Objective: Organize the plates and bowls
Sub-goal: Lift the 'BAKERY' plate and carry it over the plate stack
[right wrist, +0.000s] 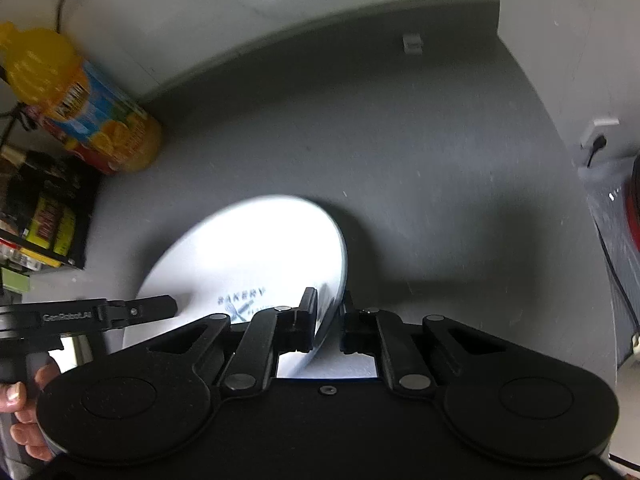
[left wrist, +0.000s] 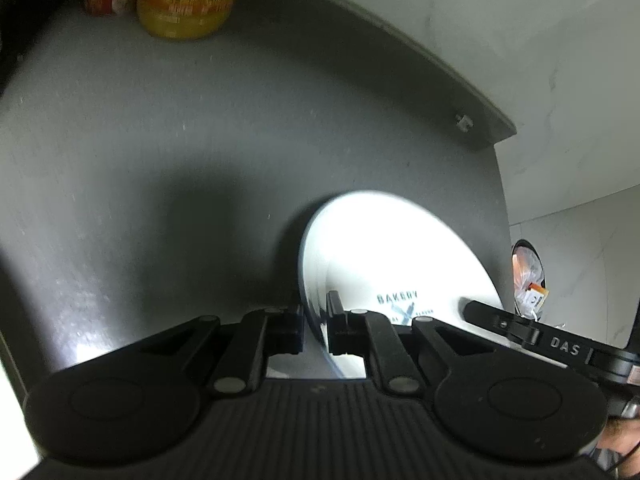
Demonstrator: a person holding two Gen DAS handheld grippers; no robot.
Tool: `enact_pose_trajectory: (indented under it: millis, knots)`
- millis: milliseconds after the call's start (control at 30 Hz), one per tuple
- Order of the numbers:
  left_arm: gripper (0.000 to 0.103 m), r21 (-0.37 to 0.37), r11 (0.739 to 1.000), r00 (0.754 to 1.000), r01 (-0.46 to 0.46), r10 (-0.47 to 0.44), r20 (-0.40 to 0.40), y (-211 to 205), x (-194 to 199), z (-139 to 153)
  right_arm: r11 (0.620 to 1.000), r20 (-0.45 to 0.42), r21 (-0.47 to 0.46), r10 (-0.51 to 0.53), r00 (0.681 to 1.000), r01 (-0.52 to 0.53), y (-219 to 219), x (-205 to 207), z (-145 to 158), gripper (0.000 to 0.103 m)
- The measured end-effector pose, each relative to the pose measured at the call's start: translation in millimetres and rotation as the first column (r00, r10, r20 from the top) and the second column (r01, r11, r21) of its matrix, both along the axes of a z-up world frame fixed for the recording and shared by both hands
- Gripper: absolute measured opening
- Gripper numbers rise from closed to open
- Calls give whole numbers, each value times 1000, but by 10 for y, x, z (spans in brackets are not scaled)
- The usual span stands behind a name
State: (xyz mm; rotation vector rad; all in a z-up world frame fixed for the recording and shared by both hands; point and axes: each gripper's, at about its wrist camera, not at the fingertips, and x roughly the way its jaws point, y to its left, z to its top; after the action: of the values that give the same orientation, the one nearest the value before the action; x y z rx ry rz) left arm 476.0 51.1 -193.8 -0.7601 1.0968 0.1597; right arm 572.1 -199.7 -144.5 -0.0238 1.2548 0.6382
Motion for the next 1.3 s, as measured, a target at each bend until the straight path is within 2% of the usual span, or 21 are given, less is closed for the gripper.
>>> enact_pose_trajectory:
  millis: [233, 633, 1000, 1300]
  knots:
    - [8, 8, 1000, 998, 6, -6, 59, 41, -55, 244, 999, 32, 31, -16, 999, 15, 39, -4, 197, 10]
    - [8, 20, 1000, 993, 10, -12, 117, 165, -340, 540, 998, 95, 54, -21, 995, 16, 122, -339, 523, 10]
    - [8, 26, 1000, 990, 4, -8, 139, 257, -665, 593, 997, 101, 71, -48, 994, 41, 251, -750, 634, 10]
    - [8, 36, 999, 988, -37, 31, 151, 506, -1121, 648, 996, 89, 90, -26, 996, 18, 515, -1103, 672, 10]
